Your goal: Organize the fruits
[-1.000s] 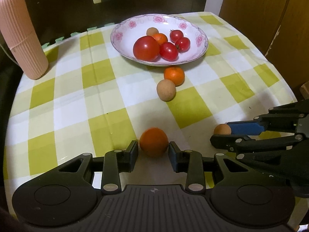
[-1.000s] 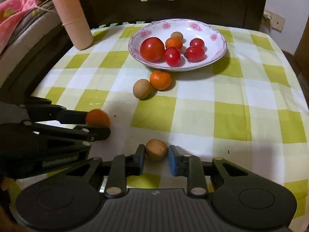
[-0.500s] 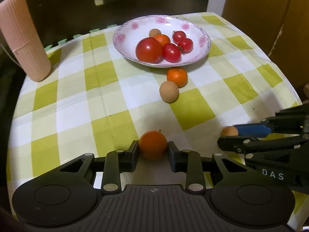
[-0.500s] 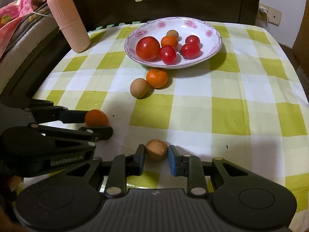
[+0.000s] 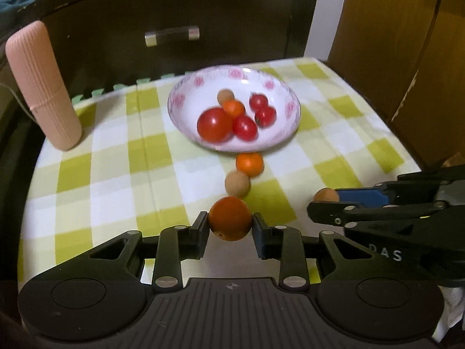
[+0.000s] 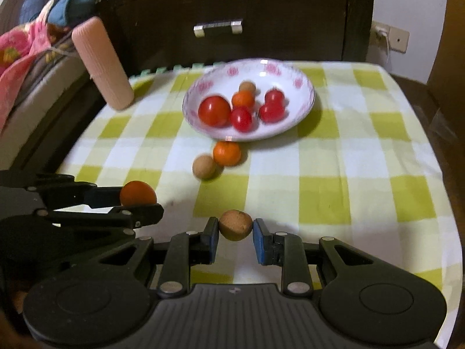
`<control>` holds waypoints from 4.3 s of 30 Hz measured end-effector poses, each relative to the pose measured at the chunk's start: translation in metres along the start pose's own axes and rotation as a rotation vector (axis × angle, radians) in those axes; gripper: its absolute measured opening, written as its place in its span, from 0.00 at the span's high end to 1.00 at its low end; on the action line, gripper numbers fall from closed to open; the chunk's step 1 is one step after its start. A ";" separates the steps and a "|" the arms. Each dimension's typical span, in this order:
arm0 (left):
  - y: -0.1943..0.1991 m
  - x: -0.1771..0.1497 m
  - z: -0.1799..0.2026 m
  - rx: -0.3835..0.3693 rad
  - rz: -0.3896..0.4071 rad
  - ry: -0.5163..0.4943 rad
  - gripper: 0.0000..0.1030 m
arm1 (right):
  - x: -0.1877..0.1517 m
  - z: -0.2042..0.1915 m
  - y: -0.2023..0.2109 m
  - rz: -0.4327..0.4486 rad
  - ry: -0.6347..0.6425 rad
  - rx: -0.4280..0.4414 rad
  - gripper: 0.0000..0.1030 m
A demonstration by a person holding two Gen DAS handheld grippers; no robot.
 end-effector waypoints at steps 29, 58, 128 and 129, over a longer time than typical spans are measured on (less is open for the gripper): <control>-0.063 0.100 -0.038 -0.010 0.072 0.059 0.62 | 0.101 0.021 -0.067 0.077 -0.100 0.016 0.76; -0.073 0.116 -0.047 -0.015 0.076 0.081 0.44 | 0.119 0.034 -0.091 0.089 -0.165 -0.004 0.75; -0.055 0.016 -0.025 0.004 -0.051 0.015 0.68 | 0.047 0.029 -0.056 -0.023 -0.172 0.005 0.74; -0.052 0.015 -0.026 0.008 -0.054 0.016 0.67 | 0.047 0.028 -0.056 -0.025 -0.174 0.011 0.74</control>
Point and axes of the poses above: each gripper's, at about its wrist camera, not at the fingertips, and y roughly against the way its jaws point, z to its right, x to its top, the point moved 6 cm from there along -y, roughly the way its jaws point, and after that the axes turned 12 degrees about -x, right-handed, at the moved point
